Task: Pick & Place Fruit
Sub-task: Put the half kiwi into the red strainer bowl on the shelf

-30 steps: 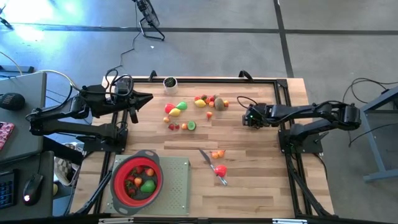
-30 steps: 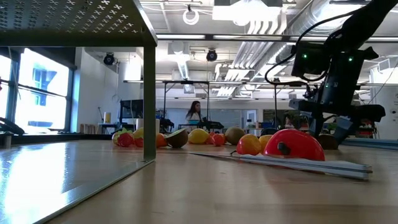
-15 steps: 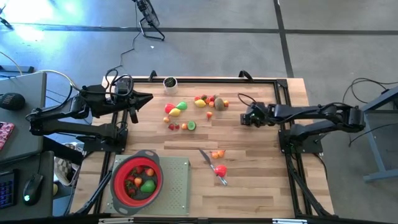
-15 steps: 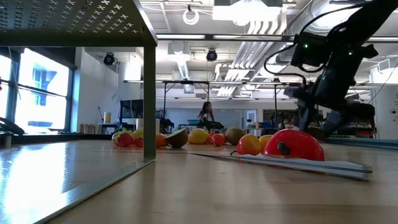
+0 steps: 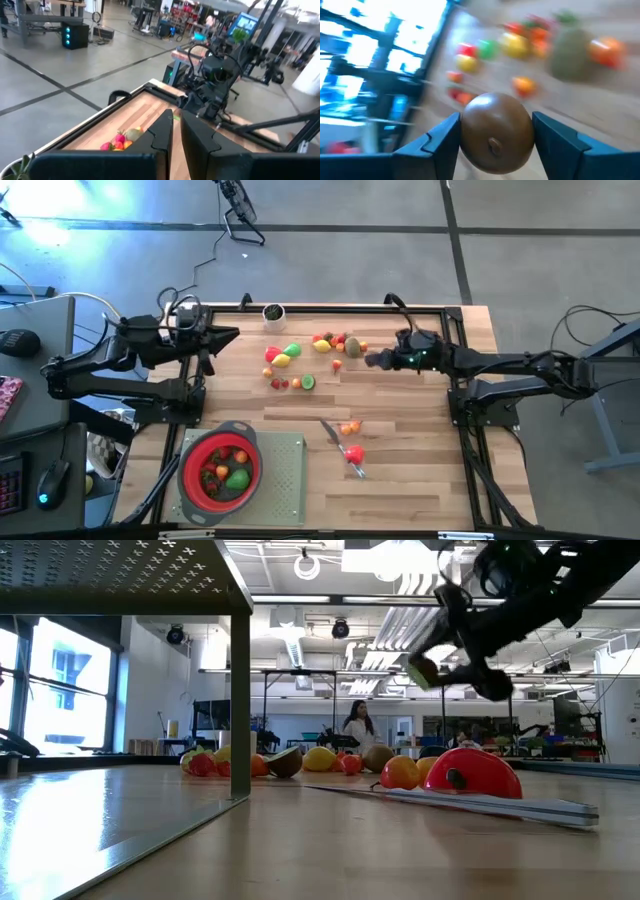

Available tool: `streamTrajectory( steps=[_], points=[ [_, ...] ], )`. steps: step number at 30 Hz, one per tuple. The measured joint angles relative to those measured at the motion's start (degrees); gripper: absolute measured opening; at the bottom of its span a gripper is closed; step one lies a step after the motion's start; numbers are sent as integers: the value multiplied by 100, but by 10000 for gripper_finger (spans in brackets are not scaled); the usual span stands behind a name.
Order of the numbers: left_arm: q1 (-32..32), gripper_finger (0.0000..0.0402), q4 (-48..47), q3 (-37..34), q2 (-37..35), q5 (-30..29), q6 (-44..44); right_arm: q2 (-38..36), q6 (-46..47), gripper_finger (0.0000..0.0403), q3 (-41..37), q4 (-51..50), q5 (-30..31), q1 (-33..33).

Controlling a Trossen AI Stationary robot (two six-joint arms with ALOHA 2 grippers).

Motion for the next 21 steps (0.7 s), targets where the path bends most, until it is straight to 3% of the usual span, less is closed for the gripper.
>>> streamTrajectory(
  steps=[11,18,21],
  points=[
    [1,32,-3,0,-575,0,-85,-2,-641,215,9,2808,-236,417],
    [-1,32,-8,0,-730,0,-72,27,-1362,212,651,2863,-236,777],
    [1,32,-6,0,-737,-2,-70,121,-1798,212,1137,2448,-234,957]
  ],
)
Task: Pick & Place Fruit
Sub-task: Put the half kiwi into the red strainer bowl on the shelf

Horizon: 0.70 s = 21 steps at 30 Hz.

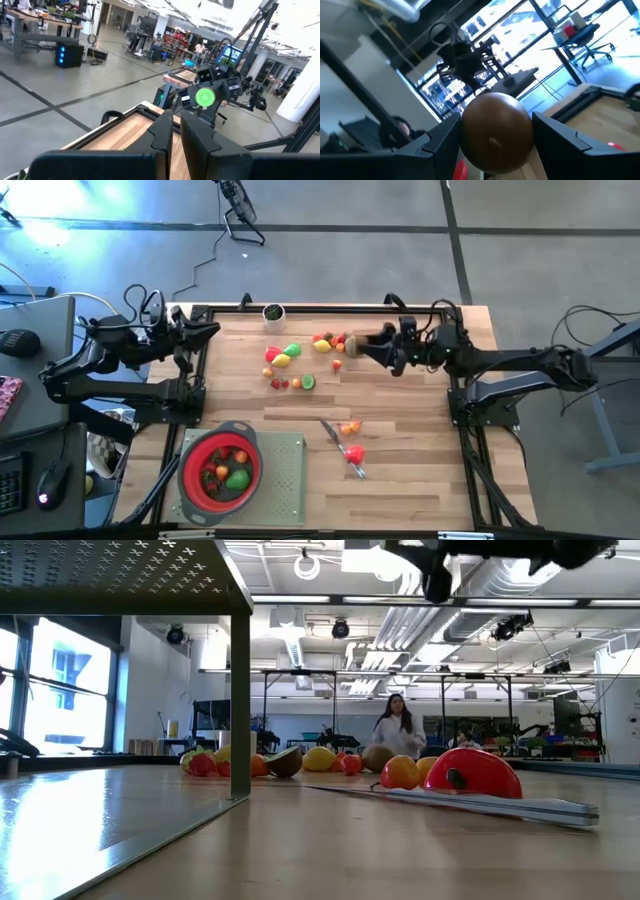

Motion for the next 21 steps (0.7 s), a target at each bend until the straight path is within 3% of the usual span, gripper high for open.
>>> streamTrajectory(
  steps=[6,14,21],
  points=[
    [0,32,-54,0,16,0,-2,508,-807,212,1060,-880,39,437],
    [-2,32,-50,-2,28,36,-10,1615,-1317,212,2321,-1171,157,1072],
    [0,32,24,-2,56,1283,-285,2407,-1787,212,3136,-1171,452,1534]
  ],
)
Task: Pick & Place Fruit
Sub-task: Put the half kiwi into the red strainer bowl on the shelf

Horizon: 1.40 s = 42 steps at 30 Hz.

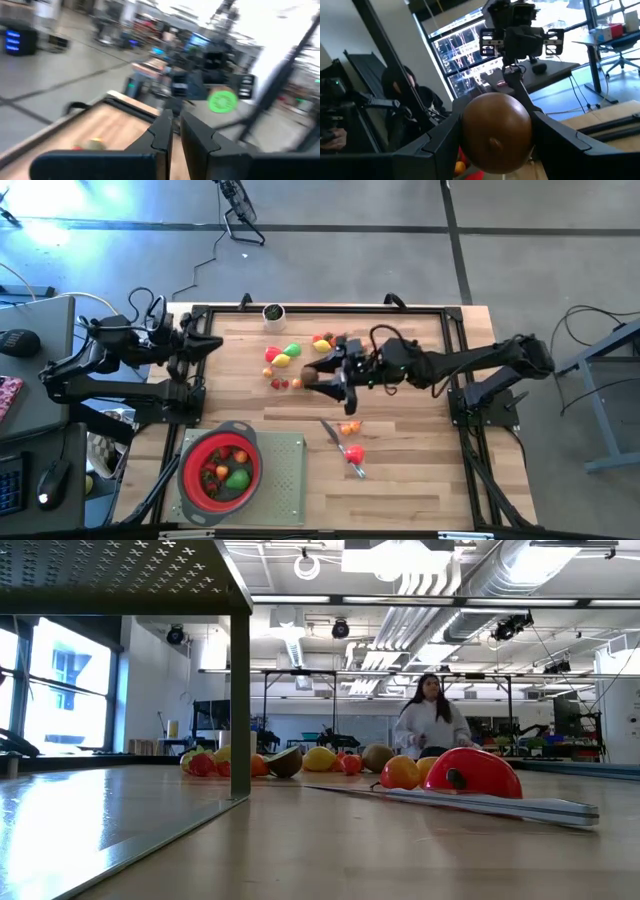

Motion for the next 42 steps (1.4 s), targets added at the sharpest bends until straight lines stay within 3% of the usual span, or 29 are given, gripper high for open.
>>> streamTrajectory(
  steps=[9,19,24,32,37,42],
  points=[
    [-1,33,46,-9,180,817,-1097,296,-448,212,243,2,169,289],
    [0,48,88,-9,547,865,-2131,296,-710,212,245,-48,149,282],
    [-2,115,95,-9,822,952,-2565,296,-829,213,245,-80,149,281],
    [0,263,341,-7,1343,997,-4247,296,-1009,213,245,-99,149,282],
    [0,334,1169,-7,1826,1454,-3920,296,-1085,213,245,-149,149,282],
    [-1,358,2396,2,2393,1478,-3801,296,-1136,213,245,-157,221,282]
  ],
)
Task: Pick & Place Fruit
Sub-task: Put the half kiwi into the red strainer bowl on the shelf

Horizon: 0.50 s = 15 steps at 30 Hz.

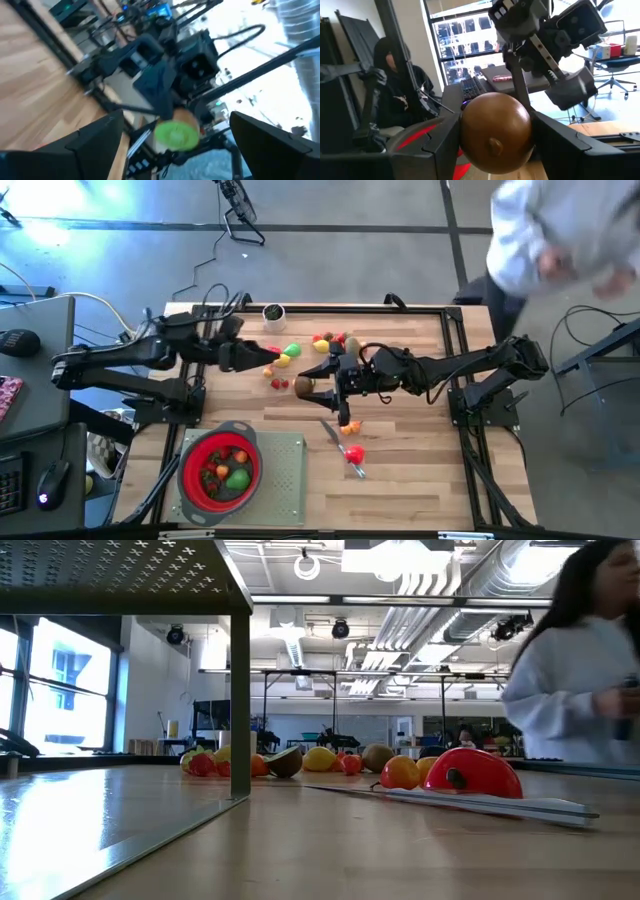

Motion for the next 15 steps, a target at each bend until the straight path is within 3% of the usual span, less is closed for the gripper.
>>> streamTrajectory(
  steps=[15],
  points=[
    [-1,358,1752,-2,1441,708,-460,0,-301,213,0,-12,118,-12]
  ],
)
